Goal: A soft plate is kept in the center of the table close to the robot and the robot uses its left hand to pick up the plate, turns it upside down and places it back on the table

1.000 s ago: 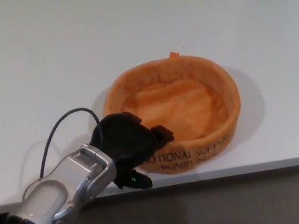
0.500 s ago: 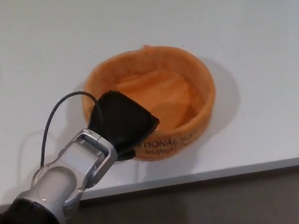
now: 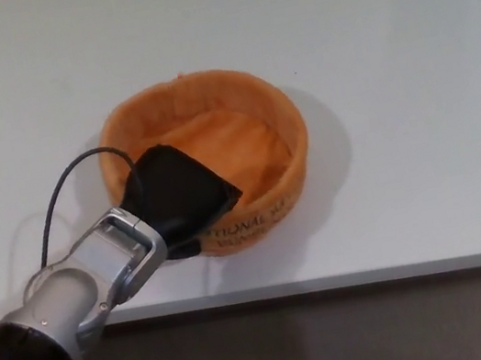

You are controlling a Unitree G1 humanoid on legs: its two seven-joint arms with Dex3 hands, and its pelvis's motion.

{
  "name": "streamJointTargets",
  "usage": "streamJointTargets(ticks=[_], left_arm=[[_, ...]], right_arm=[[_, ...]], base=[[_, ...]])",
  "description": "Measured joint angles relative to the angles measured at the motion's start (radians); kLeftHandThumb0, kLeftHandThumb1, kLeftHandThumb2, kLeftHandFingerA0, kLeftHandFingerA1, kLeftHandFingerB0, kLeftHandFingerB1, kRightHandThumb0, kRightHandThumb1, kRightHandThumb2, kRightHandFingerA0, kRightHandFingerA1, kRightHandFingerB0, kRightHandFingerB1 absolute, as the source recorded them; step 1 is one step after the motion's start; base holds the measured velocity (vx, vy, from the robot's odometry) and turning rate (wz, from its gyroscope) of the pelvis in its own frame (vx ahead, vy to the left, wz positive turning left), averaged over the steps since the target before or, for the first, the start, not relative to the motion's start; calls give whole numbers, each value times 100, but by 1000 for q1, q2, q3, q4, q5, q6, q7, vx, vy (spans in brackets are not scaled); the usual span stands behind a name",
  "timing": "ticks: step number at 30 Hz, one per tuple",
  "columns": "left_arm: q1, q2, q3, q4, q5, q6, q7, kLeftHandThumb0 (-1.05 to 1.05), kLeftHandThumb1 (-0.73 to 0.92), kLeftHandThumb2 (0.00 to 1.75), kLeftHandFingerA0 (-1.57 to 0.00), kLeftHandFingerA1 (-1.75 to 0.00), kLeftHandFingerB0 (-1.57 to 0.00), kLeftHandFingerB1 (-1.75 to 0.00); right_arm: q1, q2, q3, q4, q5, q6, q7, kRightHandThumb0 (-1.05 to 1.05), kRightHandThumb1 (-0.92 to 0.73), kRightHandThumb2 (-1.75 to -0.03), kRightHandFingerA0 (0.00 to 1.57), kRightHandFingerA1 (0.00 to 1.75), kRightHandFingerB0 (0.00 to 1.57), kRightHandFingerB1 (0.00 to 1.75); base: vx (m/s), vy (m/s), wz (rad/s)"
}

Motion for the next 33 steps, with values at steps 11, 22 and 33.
streamJointTargets(ticks=[11,22,33], left_arm=[[70,-175,179,-113,-176,67,-184,-33,64,56,-80,-175,-66,-175],[138,-273,304,-221,-355,164,-379,-33,60,59,-87,-175,-67,-175],[153,-385,444,-299,-564,301,-532,-33,58,62,-96,-175,-75,-175]], right_arm=[[-13,0,0,-1,0,0,0,-79,-89,-68,40,42,26,31],[-14,0,0,0,0,0,0,-78,-90,-68,45,39,25,30],[-14,0,0,0,1,0,0,-78,-89,-68,45,41,23,32]], base=[[0,0,0],[0,0,0],[0,0,0]])
